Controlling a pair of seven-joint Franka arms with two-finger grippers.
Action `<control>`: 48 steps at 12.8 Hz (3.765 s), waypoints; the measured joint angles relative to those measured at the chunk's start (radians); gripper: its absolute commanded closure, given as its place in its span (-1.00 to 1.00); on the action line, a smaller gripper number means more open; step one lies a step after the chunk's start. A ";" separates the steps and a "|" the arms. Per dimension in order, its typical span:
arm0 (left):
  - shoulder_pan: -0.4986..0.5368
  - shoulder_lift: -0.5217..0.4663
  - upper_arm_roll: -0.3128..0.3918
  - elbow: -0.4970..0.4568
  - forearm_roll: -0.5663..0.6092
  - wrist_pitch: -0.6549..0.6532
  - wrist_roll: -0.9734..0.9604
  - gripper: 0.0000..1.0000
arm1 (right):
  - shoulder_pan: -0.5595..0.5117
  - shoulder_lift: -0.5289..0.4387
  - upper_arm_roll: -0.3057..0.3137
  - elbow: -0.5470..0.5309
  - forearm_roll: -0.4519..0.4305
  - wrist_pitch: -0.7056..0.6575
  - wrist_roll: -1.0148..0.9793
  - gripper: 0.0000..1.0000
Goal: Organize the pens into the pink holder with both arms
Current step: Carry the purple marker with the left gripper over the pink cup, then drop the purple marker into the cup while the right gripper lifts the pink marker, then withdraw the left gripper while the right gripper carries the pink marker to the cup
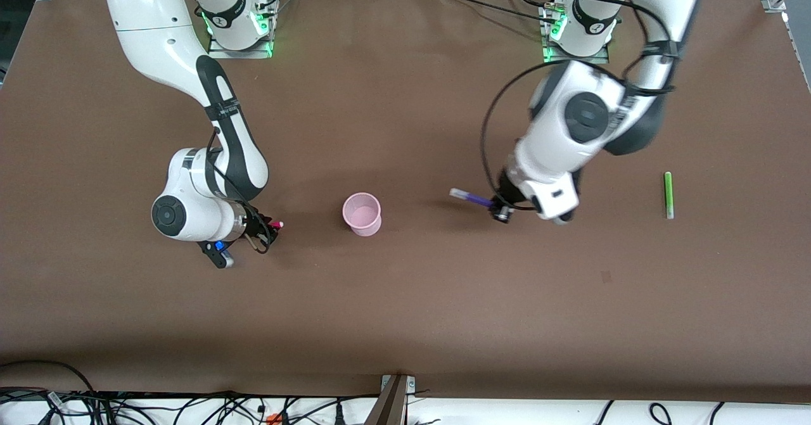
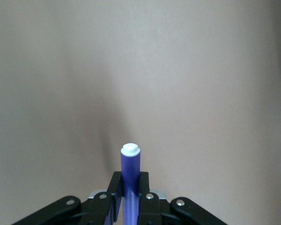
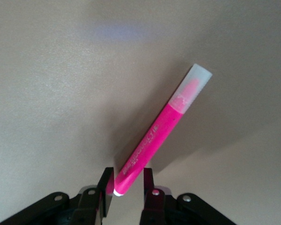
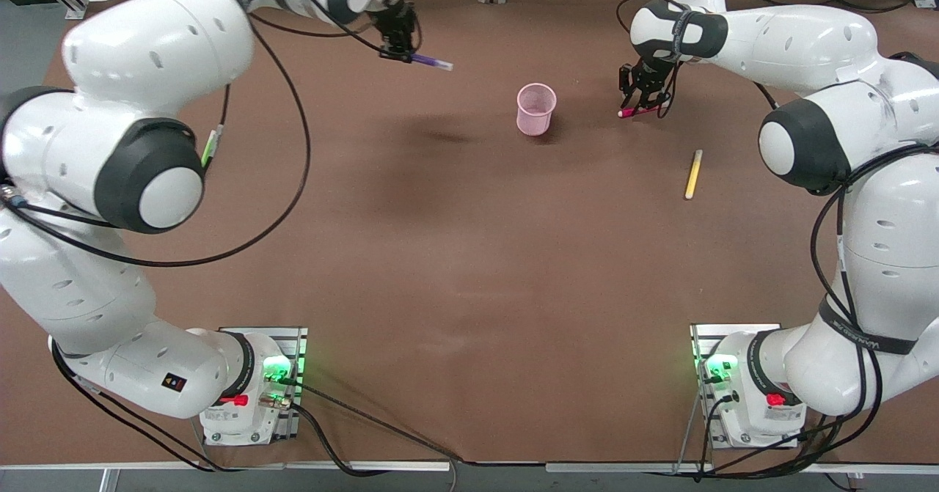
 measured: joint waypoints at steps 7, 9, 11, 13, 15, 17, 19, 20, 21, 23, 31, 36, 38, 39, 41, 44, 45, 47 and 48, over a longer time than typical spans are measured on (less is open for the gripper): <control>-0.218 0.246 0.008 0.275 0.356 0.015 -0.261 1.00 | 0.000 0.005 0.004 -0.021 0.016 0.036 -0.009 0.76; -0.281 0.283 0.018 0.302 0.479 0.015 -0.276 1.00 | 0.000 0.005 0.005 -0.020 0.020 0.037 -0.037 0.92; -0.326 0.306 0.028 0.323 0.543 0.015 -0.278 1.00 | 0.000 0.004 0.005 -0.020 0.020 0.036 -0.052 1.00; -0.354 0.331 0.033 0.342 0.577 0.015 -0.278 1.00 | 0.000 0.004 0.009 -0.011 0.020 0.009 -0.064 1.00; -0.374 0.359 0.039 0.364 0.608 0.018 -0.278 1.00 | -0.003 -0.001 0.010 0.029 0.021 -0.069 -0.066 1.00; -0.386 0.385 0.046 0.387 0.630 0.023 -0.278 1.00 | -0.023 -0.017 0.008 0.095 0.028 -0.201 -0.068 1.00; -0.387 0.405 0.049 0.412 0.641 0.042 -0.278 1.00 | -0.061 -0.027 0.006 0.152 0.120 -0.319 -0.127 1.00; -0.387 0.415 0.050 0.426 0.641 0.043 -0.276 1.00 | -0.083 -0.030 0.004 0.165 0.179 -0.369 -0.168 1.00; -0.390 0.426 0.052 0.436 0.643 0.043 -0.276 1.00 | -0.108 -0.030 0.004 0.177 0.225 -0.420 -0.199 1.00; -0.413 0.447 0.074 0.447 0.645 0.057 -0.276 1.00 | -0.142 -0.030 0.003 0.206 0.317 -0.526 -0.223 1.00; -0.468 0.473 0.135 0.464 0.646 0.080 -0.276 -0.67 | -0.174 -0.030 0.003 0.246 0.776 -0.775 -0.118 1.00; -0.444 0.453 0.139 0.500 0.625 0.079 -0.243 -0.89 | -0.174 -0.022 0.005 0.244 0.895 -0.850 -0.066 1.00; -0.360 0.395 0.105 0.499 0.474 0.067 -0.081 -0.89 | -0.174 -0.014 0.007 0.238 0.915 -0.855 -0.066 1.00; -0.299 0.355 0.074 0.485 0.392 0.055 0.020 -0.90 | -0.173 -0.012 0.008 0.231 0.927 -0.855 -0.066 1.00; -0.154 0.229 -0.004 0.397 0.271 0.035 0.200 -1.00 | -0.170 -0.005 0.013 0.216 0.962 -0.854 -0.066 1.00; 0.030 0.033 -0.110 0.249 0.227 -0.118 0.380 -1.00 | -0.128 0.014 0.021 0.196 1.014 -0.797 -0.066 1.00; 0.087 -0.008 -0.141 0.225 0.198 -0.184 0.455 -1.00 | -0.102 0.021 0.022 0.191 1.024 -0.763 -0.066 1.00; 0.207 -0.067 -0.186 0.208 0.118 -0.313 0.650 -1.00 | -0.051 0.044 0.024 0.186 1.068 -0.723 -0.066 1.00; 0.268 -0.095 -0.194 0.206 0.079 -0.375 0.761 -1.00 | -0.032 0.058 0.024 0.184 1.088 -0.710 -0.066 1.00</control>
